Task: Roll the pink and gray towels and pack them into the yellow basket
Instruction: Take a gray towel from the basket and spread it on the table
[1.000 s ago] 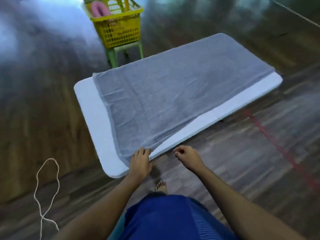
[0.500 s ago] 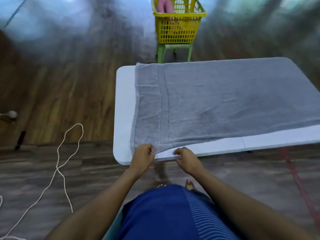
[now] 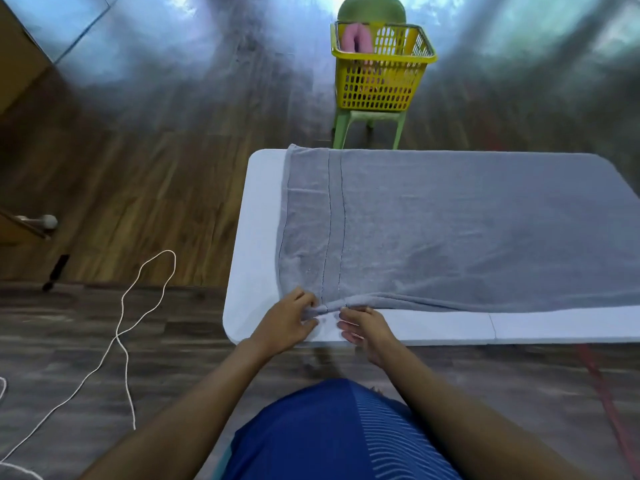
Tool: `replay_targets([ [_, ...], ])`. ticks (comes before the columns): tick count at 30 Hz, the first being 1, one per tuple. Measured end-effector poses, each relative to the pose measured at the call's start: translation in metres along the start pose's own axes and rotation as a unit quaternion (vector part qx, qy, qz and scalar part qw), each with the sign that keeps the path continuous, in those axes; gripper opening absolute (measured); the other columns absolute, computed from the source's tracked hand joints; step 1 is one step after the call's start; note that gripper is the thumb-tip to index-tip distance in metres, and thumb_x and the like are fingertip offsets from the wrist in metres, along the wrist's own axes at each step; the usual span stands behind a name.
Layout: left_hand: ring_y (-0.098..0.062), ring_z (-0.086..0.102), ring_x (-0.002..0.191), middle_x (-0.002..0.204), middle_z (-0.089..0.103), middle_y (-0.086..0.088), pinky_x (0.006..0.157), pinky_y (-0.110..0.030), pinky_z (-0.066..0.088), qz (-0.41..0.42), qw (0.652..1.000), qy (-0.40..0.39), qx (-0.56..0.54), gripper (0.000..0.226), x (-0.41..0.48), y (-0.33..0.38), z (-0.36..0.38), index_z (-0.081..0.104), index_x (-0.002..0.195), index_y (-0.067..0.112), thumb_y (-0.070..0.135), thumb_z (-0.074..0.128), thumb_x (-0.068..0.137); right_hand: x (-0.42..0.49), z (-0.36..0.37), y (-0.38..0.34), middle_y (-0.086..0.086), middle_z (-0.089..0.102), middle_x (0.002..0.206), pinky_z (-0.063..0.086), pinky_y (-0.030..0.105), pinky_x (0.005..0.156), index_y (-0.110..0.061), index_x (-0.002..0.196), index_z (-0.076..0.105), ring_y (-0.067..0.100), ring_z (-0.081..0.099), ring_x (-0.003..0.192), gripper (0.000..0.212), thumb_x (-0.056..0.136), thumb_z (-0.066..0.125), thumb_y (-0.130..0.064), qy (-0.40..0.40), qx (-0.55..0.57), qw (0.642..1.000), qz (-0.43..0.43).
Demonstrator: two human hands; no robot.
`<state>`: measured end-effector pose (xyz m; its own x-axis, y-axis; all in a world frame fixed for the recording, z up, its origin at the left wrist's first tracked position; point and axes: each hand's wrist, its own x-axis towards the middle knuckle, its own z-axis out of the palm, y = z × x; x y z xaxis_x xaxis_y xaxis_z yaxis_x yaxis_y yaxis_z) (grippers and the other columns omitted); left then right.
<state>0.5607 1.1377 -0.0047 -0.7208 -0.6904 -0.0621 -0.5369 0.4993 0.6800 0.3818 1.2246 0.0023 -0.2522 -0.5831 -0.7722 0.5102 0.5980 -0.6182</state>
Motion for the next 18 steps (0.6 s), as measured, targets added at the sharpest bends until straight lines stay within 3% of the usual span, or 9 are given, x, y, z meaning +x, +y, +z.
replay_targets([
  [3,-0.014,0.054,0.071,0.084,0.059,0.000,0.065,-0.034,0.049,-0.003,1.000,0.008,-0.005,0.006,0.000,-0.005,-0.002,0.065,0.091,0.012,0.017,0.063,0.090,0.000,-0.004,-0.006,0.019,0.066,0.109,0.058,0.035,0.077,0.001,0.109,0.061,0.029,0.064,0.102,0.019,0.091,0.061,-0.003,0.002,0.185,0.982,0.038],
  [5,-0.017,0.060,0.075,0.087,0.067,-0.004,0.068,-0.035,0.050,-0.026,0.999,0.013,-0.021,0.011,-0.001,-0.007,-0.002,0.068,0.096,0.011,0.018,0.059,0.094,-0.001,-0.005,-0.008,0.018,0.067,0.102,0.060,0.034,0.070,0.001,0.106,0.060,0.027,0.065,0.096,0.016,0.090,0.061,-0.001,0.004,0.234,0.971,0.053],
  [8,-0.020,0.065,0.082,0.104,0.068,-0.003,0.071,-0.034,0.054,0.009,0.999,0.027,0.014,0.020,-0.001,-0.005,-0.001,0.059,0.114,0.020,0.027,0.059,0.095,-0.003,-0.005,-0.006,0.009,0.060,0.078,0.057,0.035,0.072,-0.003,0.097,0.063,0.016,0.058,0.073,0.010,0.087,0.066,-0.004,0.008,0.230,0.970,0.079],
  [10,-0.022,0.065,0.079,0.109,0.065,-0.001,0.066,-0.034,0.055,0.048,0.996,0.027,0.064,0.028,-0.001,-0.004,-0.001,0.054,0.119,0.022,0.026,0.061,0.093,-0.003,-0.006,-0.006,0.006,0.056,0.072,0.056,0.036,0.074,-0.004,0.100,0.065,0.014,0.052,0.068,0.016,0.085,0.069,-0.007,0.015,0.220,0.972,0.082],
  [13,-0.023,0.062,0.076,0.103,0.060,0.001,0.058,-0.034,0.053,0.100,0.981,0.034,0.162,0.030,0.001,-0.001,-0.002,0.054,0.114,0.021,0.018,0.064,0.086,-0.005,-0.007,-0.007,0.006,0.056,0.076,0.057,0.036,0.073,-0.006,0.102,0.066,0.017,0.054,0.075,0.022,0.083,0.074,-0.013,0.042,0.192,0.978,0.071],
  [16,-0.024,0.058,0.091,0.106,0.060,-0.001,0.070,-0.035,0.050,0.112,0.965,0.046,0.234,0.037,0.001,0.001,0.001,0.058,0.111,0.019,0.017,0.070,0.077,-0.008,-0.004,-0.008,0.010,0.065,0.093,0.057,0.034,0.074,-0.008,0.103,0.063,0.021,0.063,0.087,0.022,0.084,0.073,-0.014,0.062,0.160,0.984,0.051],
  [18,-0.025,0.057,0.093,0.106,0.061,-0.002,0.074,-0.036,0.049,0.109,0.964,0.048,0.240,0.041,0.003,0.004,0.007,0.059,0.112,0.018,0.014,0.072,0.073,-0.011,-0.001,-0.010,0.011,0.067,0.093,0.057,0.032,0.072,-0.007,0.104,0.063,0.022,0.064,0.083,0.023,0.085,0.073,-0.014,0.070,0.143,0.987,0.037],
])
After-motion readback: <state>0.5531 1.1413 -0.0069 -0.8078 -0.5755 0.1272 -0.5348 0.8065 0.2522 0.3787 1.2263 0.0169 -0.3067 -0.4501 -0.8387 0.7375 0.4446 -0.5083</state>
